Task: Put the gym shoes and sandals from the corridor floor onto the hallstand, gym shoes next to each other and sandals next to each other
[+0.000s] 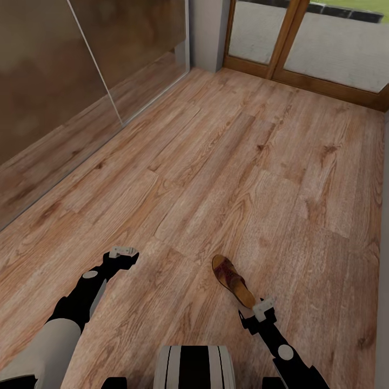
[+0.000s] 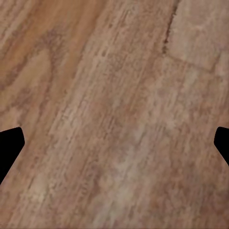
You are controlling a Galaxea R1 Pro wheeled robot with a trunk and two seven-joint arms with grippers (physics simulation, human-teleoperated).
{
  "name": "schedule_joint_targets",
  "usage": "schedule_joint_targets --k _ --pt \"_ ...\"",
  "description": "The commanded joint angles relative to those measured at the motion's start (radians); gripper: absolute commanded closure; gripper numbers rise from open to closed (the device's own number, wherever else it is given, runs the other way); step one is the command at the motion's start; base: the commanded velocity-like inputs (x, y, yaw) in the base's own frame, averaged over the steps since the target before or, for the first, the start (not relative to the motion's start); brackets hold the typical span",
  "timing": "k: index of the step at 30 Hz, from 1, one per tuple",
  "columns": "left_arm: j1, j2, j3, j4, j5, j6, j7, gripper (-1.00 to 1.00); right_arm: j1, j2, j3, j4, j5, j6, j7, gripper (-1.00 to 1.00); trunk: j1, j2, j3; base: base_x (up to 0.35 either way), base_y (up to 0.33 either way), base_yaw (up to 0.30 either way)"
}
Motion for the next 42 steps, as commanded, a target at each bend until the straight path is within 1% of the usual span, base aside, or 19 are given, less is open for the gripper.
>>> schedule_joint_targets --k 1,29,37,42 --pt "0.0 -0.001 0.005 -0.002 -0.01 0.004 -0.009 -1.0 0.0 0.001 -0.008 0.0 0.009 -0.005 0.005 -1.0 0.0 0.0 -0.001 0.0 0.0 0.0" --pt "0.0 0.001 0.003 -0.005 -0.01 0.003 -0.009 -1.0 0.0 0.0 -0.006 -0.005 0.017 -0.005 -0.005 -1.0 0.0 0.0 -0.001 0.0 0.0 0.0" --pt "0.0 0.001 0.004 -0.004 -0.009 0.004 -0.009 -1.0 0.0 0.0 -0.007 -0.006 0.017 -0.006 -0.031 -1.0 0.0 0.0 -0.001 0.0 0.0 0.0" --pt "0.0 0.001 0.004 -0.005 -0.009 0.004 -0.009 -1.0 0.0 -0.001 -0.006 -0.006 0.017 -0.006 -0.044 -1.0 0.002 -0.001 -0.02 0.0 0.0 0.0"
